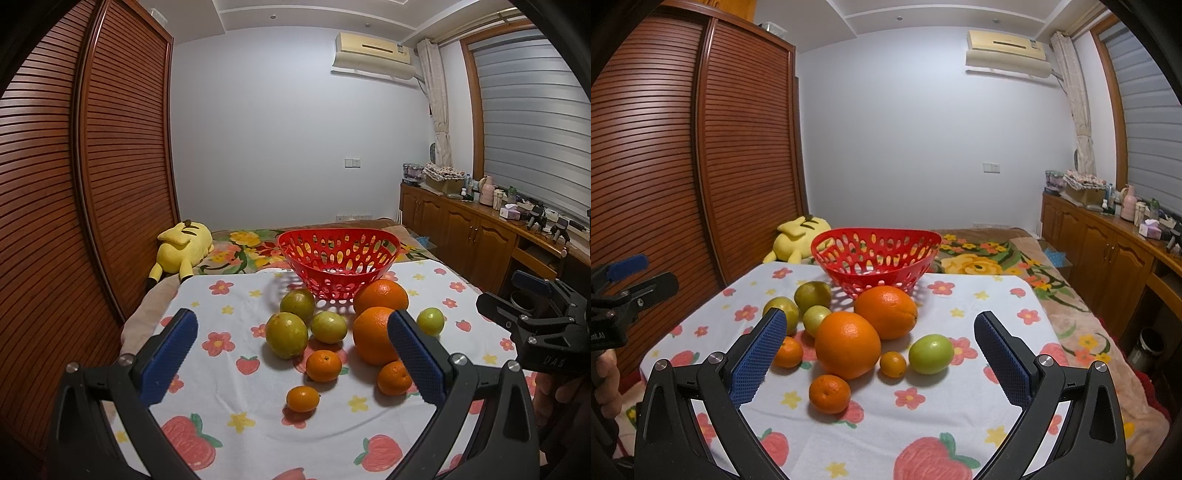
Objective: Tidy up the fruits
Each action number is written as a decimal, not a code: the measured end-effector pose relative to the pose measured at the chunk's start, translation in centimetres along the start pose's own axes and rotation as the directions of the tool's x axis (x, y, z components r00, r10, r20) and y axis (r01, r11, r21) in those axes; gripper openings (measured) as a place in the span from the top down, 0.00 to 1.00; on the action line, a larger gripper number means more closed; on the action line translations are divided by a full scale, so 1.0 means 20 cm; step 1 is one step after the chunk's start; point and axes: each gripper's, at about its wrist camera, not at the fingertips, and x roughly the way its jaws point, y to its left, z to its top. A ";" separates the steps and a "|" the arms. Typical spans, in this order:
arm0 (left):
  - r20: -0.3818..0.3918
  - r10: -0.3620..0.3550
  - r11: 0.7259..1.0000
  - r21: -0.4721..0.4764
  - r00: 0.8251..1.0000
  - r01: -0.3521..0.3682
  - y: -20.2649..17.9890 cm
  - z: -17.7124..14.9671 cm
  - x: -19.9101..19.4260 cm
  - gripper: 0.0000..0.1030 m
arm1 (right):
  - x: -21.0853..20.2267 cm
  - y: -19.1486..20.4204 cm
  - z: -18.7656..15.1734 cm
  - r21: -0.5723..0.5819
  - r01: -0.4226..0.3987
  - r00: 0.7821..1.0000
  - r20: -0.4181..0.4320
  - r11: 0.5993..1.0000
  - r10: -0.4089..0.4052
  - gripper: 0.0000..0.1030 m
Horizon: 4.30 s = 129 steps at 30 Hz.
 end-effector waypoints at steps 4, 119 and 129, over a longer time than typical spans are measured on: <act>-0.006 0.009 1.000 0.002 1.000 -0.009 0.00 0.00 0.01 0.00 | 0.00 0.01 -0.01 -0.001 -0.001 1.000 -0.004 1.000 0.001 0.00; -0.209 -0.287 0.955 0.007 0.935 0.295 -0.05 0.19 0.76 0.65 | 0.59 -0.13 0.19 -0.073 -0.243 0.933 -0.290 0.967 0.212 0.56; -0.232 -0.288 0.954 0.016 0.929 0.300 -0.10 0.29 0.96 0.65 | 0.82 -0.20 0.35 -0.076 -0.240 0.930 -0.303 0.968 0.207 0.56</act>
